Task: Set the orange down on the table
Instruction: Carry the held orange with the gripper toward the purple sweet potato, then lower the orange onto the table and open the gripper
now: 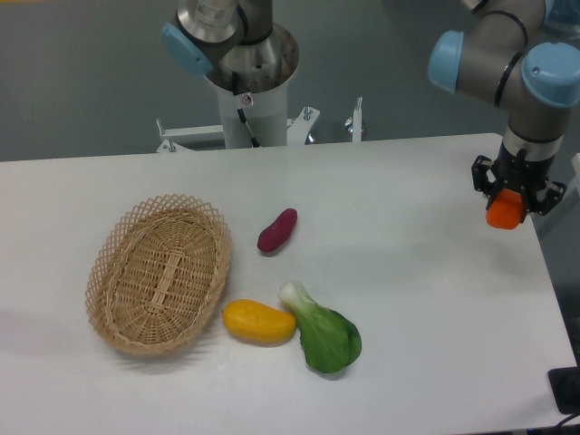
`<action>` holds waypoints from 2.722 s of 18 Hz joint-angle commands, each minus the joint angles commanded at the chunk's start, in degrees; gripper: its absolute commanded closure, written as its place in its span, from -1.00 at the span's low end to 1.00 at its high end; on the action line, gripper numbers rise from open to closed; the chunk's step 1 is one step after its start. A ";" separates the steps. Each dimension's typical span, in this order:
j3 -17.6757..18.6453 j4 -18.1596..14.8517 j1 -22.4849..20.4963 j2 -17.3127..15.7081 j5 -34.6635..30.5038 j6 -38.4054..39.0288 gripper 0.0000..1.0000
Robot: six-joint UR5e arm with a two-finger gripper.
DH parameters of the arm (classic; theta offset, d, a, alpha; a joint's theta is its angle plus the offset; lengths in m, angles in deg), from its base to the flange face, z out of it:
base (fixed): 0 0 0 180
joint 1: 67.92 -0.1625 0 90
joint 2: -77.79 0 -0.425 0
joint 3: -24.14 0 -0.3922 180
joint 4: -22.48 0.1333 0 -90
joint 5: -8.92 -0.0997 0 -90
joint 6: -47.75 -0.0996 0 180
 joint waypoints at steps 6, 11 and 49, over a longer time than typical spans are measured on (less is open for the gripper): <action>-0.35 0.00 0.97 0.88 -0.53 0.88 0.29; 0.61 -0.09 1.14 0.70 -0.18 3.51 0.31; 8.62 0.35 13.63 -2.73 2.99 19.34 -1.00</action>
